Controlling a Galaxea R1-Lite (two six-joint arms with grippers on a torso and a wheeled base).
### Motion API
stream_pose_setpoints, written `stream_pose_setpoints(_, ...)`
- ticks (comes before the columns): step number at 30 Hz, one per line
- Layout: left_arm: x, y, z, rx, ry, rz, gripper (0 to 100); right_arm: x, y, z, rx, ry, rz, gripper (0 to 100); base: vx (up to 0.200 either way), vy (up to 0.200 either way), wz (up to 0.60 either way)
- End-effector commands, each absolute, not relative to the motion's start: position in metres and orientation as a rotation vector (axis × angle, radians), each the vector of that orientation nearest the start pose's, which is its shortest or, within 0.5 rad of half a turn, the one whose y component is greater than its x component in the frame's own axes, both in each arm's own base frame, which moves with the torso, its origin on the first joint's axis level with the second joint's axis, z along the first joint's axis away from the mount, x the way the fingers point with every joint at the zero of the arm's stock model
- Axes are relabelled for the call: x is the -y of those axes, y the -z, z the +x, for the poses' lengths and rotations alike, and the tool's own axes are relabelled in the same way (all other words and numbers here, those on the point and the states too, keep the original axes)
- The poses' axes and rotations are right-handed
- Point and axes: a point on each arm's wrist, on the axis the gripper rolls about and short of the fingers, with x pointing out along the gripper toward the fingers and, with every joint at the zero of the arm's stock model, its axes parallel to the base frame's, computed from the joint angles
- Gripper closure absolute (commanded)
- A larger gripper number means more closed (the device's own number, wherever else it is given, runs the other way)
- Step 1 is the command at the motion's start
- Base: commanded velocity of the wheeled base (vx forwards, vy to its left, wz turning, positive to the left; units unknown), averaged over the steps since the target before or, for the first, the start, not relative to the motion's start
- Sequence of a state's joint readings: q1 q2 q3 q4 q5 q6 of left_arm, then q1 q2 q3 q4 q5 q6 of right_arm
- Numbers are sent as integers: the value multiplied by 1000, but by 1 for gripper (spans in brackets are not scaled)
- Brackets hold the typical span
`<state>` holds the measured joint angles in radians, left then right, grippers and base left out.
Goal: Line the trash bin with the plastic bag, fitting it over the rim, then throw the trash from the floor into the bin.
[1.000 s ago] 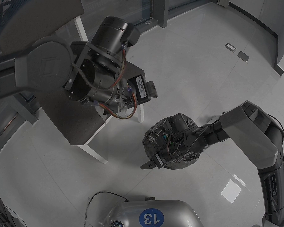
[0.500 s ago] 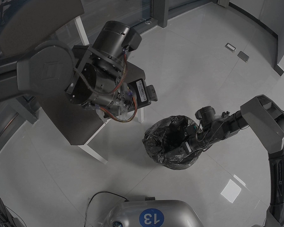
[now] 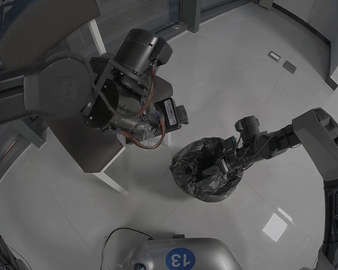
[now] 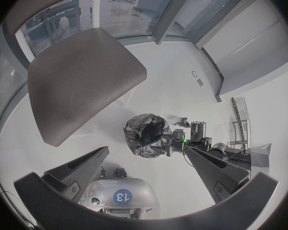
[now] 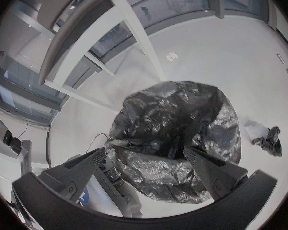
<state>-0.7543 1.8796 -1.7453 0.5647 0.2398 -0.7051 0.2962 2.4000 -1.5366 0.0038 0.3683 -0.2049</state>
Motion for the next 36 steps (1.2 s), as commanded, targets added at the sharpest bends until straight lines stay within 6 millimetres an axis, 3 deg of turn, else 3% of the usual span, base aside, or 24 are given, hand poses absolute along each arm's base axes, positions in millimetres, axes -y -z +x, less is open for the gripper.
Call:
stream_pose_setpoints(1, 237, -271, 260, -755, 245, -329, 0, -161, -61, 436, -747, -747, -173, 0, 0, 0, 0)
stream_pose_setpoints(7, 237, -272, 259, -747, 242, -329, 0, -157, -17, 446, -833, -736, -167, 0, 0, 0, 0)
stream_pose_setpoints(12, 240, -272, 256, -747, 248, -322, 0, -140, 16, 463, -859, -701, -165, 0, 0, 0, 0)
stream_pose_setpoints(17, 240, -275, 252, -740, 252, -317, 0, -120, 30, 475, -865, -657, -151, 0, 0, 0, 0)
stream_pose_setpoints(21, 239, -275, 251, -744, 249, -316, 0, -97, 28, 476, -873, -615, -141, 0, 0, 0, 0)
stream_pose_setpoints(25, 239, -272, 251, -751, 245, -312, 0, -81, -4, 475, -822, -583, -135, 0, 0, 0, 0)
stream_pose_setpoints(28, 240, -271, 252, -755, 245, -312, 0, -80, -21, 475, -784, -583, -138, 0, 0, 0, 0)
stream_pose_setpoints(35, 242, -268, 254, -761, 242, -308, 0, -111, -37, 478, -730, -624, -131, 0, 0, 0, 0)
stream_pose_setpoints(36, 242, -267, 254, -765, 240, -304, 0, -124, -42, 475, -726, -638, -111, 0, 0, 0, 0)
